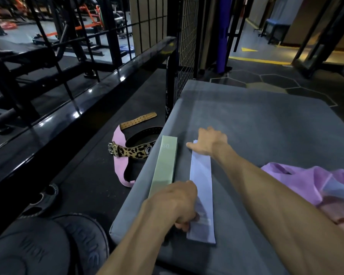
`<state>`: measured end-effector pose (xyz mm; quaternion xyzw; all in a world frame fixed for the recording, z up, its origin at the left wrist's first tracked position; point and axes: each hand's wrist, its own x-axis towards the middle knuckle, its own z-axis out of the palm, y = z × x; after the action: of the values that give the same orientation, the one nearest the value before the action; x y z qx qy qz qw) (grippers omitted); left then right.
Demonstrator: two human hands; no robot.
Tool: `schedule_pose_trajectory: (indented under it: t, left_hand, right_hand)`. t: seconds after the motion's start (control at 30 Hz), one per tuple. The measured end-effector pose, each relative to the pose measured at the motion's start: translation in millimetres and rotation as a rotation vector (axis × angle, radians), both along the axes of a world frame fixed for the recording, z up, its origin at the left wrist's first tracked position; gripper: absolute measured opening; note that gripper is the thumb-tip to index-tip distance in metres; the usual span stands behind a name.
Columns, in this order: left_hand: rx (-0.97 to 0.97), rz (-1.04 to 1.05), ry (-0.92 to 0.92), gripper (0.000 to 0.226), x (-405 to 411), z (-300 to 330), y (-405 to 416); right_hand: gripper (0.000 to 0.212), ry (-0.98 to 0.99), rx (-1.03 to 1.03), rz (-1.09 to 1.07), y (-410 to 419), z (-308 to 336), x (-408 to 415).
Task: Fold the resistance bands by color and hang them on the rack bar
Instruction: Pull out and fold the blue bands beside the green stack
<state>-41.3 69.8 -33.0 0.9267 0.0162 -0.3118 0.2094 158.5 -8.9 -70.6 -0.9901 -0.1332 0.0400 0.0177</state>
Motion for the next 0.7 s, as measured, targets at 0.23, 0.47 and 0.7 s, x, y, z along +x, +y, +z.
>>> schedule_pose_trajectory:
  t: [0.23,0.47,0.7]
  left_hand:
    - [0.098,0.016,-0.084,0.039,1.0,4.7,2.1]
    - [0.128,0.033,-0.13,0.04,3.3,5.2,-0.8]
    - [0.132,0.13,-0.175,0.042,7.6,3.0,-6.4]
  right_hand:
    - [0.039,0.007,-0.004,-0.058,13.8,7.3,-0.9]
    - [0.044,0.073,-0.009,-0.031,3.3,6.3,2.7]
    - [0.023,0.184,0.129,0.072,-16.7,7.8,15.8]
